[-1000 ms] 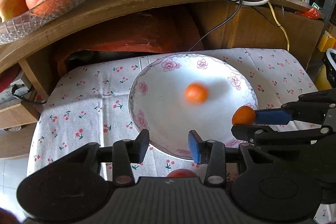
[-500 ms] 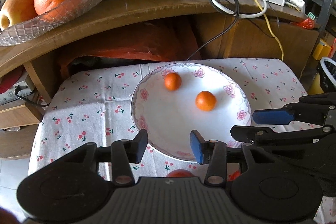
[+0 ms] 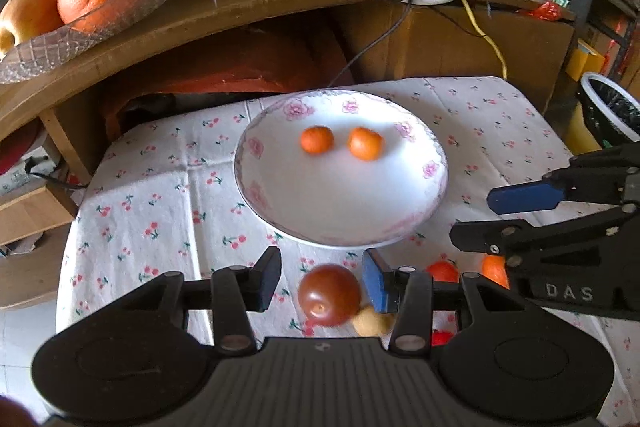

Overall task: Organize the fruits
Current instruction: 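Grasp another orange tangerine with the right gripper, then grasp the red tomato with the left gripper while the right gripper holds the tangerine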

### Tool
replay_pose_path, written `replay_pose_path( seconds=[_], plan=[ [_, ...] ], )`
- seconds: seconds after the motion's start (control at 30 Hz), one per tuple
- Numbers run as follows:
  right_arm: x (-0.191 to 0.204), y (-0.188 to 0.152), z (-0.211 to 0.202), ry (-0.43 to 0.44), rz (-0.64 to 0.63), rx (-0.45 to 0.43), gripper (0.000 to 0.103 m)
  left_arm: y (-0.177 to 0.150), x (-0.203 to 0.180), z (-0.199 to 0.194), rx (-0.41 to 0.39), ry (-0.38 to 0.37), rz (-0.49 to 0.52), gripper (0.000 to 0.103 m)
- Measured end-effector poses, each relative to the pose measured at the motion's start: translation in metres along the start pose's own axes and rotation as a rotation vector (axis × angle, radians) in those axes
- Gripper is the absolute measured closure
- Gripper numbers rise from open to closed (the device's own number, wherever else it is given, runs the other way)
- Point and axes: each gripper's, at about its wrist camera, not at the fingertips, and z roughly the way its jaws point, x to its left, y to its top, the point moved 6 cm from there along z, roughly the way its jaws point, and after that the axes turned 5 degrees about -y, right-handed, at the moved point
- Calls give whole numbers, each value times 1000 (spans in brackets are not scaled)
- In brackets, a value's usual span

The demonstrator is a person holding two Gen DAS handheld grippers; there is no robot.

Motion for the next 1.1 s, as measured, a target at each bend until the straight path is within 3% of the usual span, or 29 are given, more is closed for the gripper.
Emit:
replay_pose_path(
  seconds=[0.47,0.73,1.1],
  plan=[
    [-31,-35,-11,-16,24,48,68,-43,-35,-15,84,-109,40,51],
    [-36,-45,-8,5,15,72,60,-58,-43,-7,119,-124,29,51],
    [-32,-48,4,34,-10,96,60,-59,-55,10,140,-133,49,51]
  ],
)
